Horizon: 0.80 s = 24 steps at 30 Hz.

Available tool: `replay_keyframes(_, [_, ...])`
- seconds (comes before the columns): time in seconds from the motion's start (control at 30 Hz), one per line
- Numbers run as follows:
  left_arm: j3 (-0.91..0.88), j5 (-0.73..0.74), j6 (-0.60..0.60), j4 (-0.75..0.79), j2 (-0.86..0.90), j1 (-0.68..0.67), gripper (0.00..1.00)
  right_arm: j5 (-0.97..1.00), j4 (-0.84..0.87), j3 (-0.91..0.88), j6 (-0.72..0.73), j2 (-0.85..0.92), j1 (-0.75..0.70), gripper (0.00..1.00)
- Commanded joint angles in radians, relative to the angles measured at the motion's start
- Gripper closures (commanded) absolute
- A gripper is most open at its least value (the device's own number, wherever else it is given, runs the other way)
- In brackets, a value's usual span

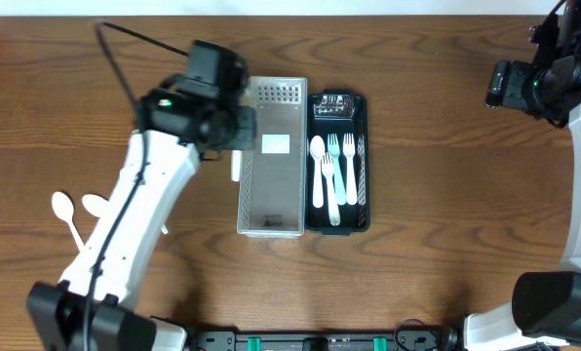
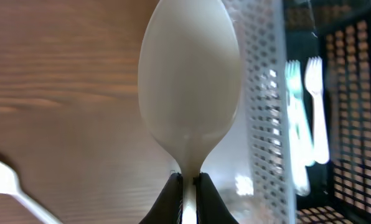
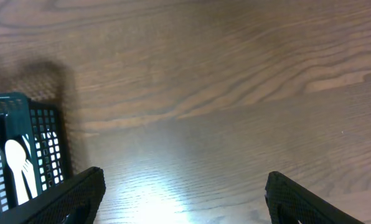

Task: Pack container
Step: 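Carry the white spoon into the clear caddy with the left gripper and release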

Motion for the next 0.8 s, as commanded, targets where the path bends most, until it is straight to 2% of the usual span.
replay_keyframes(0.0, [-0.032,-0.002,-0.071,0.002,0.071,-0.058,0.94,0.004,-0.001,-0.005,-0.019,-0.004,-0.010,0.14])
replay_keyframes(0.27, [-0.033,-0.001,-0.070,0.003,0.226,-0.124,0.94,0.004,-0.006,-0.005,-0.019,-0.004,-0.010,0.14])
replay_keyframes(0.3, [-0.033,-0.001,-0.066,0.003,0.227,-0.126,0.86,0.004,-0.007,-0.005,-0.019,-0.004,-0.010,0.14])
replay_keyframes(0.37, [-0.030,-0.001,-0.046,0.003,0.221,-0.126,0.62,0.004,-0.007,-0.005,-0.019,-0.004,-0.010,0.14])
replay_keyframes(0.4, [-0.029,-0.002,-0.029,0.003,0.213,-0.126,0.55,0.004,-0.007,-0.005,-0.019,-0.004,-0.010,0.14])
replay_keyframes(0.47, [-0.022,-0.003,0.017,-0.005,0.188,-0.125,0.49,0.004,-0.005,-0.005,-0.019,-0.004,-0.010,0.14])
replay_keyframes(0.5, [-0.018,-0.010,0.034,-0.006,0.170,-0.125,0.40,0.004,-0.003,-0.005,-0.019,-0.004,-0.010,0.14])
replay_keyframes(0.53, [-0.014,-0.028,0.035,-0.009,0.150,-0.125,0.37,0.004,-0.003,-0.005,-0.020,-0.004,-0.010,0.14])
replay_keyframes(0.67, [0.005,-0.177,0.020,-0.036,0.037,-0.109,0.37,0.005,-0.005,-0.005,-0.020,-0.004,-0.010,0.14])
replay_keyframes(0.77, [0.005,-0.288,-0.095,-0.066,-0.069,-0.048,0.34,0.005,-0.005,-0.005,-0.020,-0.004,-0.019,0.12])
